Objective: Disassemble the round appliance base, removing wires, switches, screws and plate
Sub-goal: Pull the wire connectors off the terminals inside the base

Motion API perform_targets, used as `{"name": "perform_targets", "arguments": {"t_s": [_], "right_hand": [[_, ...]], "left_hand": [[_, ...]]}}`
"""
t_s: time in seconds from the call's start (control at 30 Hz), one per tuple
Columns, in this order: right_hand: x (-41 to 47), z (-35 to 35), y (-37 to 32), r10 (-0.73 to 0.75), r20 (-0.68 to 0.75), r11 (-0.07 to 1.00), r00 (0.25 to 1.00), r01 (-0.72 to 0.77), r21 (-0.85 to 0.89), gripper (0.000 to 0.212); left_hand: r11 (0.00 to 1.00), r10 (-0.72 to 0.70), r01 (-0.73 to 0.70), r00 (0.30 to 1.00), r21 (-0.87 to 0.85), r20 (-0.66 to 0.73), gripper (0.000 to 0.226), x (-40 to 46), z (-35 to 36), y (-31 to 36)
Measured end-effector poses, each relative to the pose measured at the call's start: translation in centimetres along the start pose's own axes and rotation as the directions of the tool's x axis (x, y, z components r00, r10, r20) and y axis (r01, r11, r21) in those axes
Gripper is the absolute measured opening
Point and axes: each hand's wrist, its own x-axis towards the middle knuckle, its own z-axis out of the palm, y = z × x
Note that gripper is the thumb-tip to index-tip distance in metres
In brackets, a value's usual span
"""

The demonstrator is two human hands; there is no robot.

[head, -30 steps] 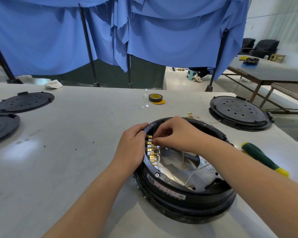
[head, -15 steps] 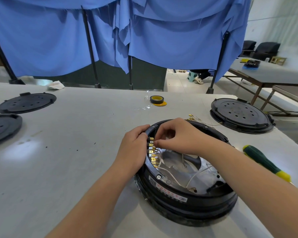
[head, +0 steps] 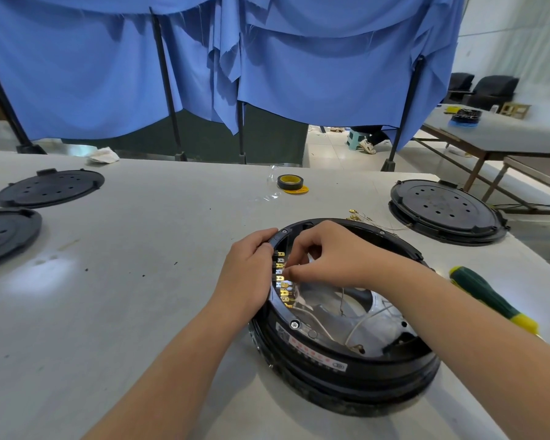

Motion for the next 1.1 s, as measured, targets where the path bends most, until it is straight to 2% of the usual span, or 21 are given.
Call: {"name": "perform_targets", "arguments": {"t_s": [0.37, 0.73, 0.9, 1.1], "right_hand": [[-0.2, -0.2, -0.3, -0.004, 0.009, 1.000, 1.000, 0.004, -0.011, 0.006], [-1.7, -0.6, -1.9, -0.070, 0.061, 0.991, 0.996, 0.076, -0.110, 0.005], [-2.2, 0.9, -1.9, -0.077, -0.022, 0.982, 0.997, 0.072, -0.175, 0.003], [-2.5, 1.2, -2.1, -0.080, -0.036, 0.971, 0.996, 0.069, -0.231, 0.008]], "left_hand": [[1.000, 0.008, -0.008, 1.000, -0.016, -0.002, 0.036, 0.0, 0.0, 0.0], [1.000, -0.005, 0.005, 1.000, -0.013, -0.002, 0.036, 0.0, -0.1, 0.0], [1.000, 0.010, -0.010, 1.000, -0.002, -0.004, 0.038, 0.0, 0.0, 0.0], [1.000, 0.013, -0.013, 1.000, 0.004, -0.010, 0.039, 0.0, 0.0, -0.1]]}}
